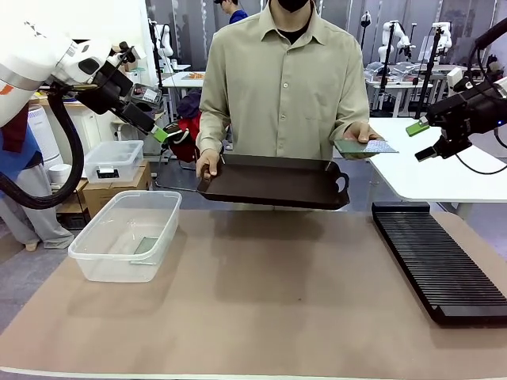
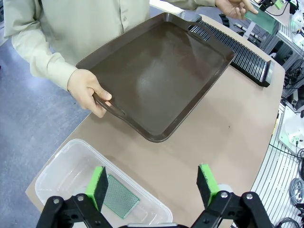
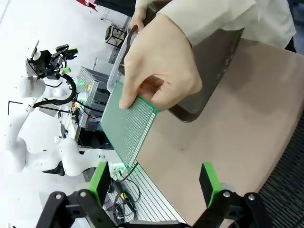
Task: Sort PCBs into racks and boxes based on the side picked up.
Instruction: Pick up the Blank PCB handed by the Human.
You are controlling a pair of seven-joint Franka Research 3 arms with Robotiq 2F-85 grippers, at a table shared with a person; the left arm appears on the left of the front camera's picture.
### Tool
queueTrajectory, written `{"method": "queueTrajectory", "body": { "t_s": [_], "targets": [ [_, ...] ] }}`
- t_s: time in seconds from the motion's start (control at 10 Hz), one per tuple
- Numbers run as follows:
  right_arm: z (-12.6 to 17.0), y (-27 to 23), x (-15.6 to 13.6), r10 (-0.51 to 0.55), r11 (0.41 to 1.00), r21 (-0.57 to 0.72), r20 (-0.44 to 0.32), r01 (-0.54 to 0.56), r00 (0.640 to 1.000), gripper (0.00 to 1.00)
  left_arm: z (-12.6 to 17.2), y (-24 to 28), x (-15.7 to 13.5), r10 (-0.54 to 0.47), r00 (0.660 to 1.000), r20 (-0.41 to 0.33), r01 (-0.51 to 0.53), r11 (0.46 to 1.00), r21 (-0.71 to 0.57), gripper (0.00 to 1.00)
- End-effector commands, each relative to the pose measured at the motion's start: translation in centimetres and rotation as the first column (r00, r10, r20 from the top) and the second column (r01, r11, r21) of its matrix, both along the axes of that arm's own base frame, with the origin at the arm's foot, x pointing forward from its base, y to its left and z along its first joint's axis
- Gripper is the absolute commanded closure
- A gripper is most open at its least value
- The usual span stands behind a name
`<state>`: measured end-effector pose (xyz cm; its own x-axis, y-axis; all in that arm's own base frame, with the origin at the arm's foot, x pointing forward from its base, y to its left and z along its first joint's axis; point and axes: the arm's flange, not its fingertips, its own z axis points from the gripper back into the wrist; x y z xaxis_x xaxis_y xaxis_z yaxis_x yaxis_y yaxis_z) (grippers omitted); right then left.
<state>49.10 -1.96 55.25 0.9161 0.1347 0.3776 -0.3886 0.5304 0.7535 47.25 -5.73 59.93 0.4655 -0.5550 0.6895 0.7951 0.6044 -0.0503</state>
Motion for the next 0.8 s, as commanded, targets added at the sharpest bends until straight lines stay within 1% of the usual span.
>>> {"method": "queueTrajectory", "body": {
  "t_s": [0.0, 0.1, 0.3, 0.4, 0.5, 0.7],
  "targets": [
    [-0.6, 0.9, 1.0, 0.023, 0.996, 0.092, -0.075, -0.016, 0.997, 0.00, 0.1, 0.0, 0.1, 0.001, 1.000, 0.002, -0.001, 1.000, 0.001, 0.00],
    [-0.9, 0.7, 2.1, -0.003, 0.976, 0.216, -0.150, 0.036, 0.989, 0.00, 0.1, 0.0, 0.1, 0.001, 1.000, 0.002, -0.001, 1.000, 0.001, 0.00],
    [-2.4, 0.8, 3.5, -0.010, 0.947, 0.308, -0.257, 0.092, 0.966, 0.00, 0.1, 0.0, 0.1, 0.001, 1.000, 0.002, -0.001, 1.000, 0.001, 0.00],
    [-2.8, 0.7, 4.2, -0.013, 0.943, 0.315, -0.287, 0.107, 0.958, 0.00, 0.1, 0.0, 0.1, 0.001, 1.000, 0.002, -0.001, 1.000, 0.001, 0.00],
    [-3.2, 1.0, 4.3, -0.017, 0.940, 0.319, -0.298, 0.116, 0.954, 0.00, 0.1, 0.0, 0.1, 0.001, 1.000, 0.002, -0.001, 1.000, 0.001, 0.00],
    [-3.8, 1.4, 4.8, 0.037, 0.931, 0.355, -0.334, 0.089, 0.942, 0.00, 0.1, 0.0, 0.1, 0.001, 1.000, 0.002, -0.001, 1.000, 0.001, 0.00]
  ]
}}
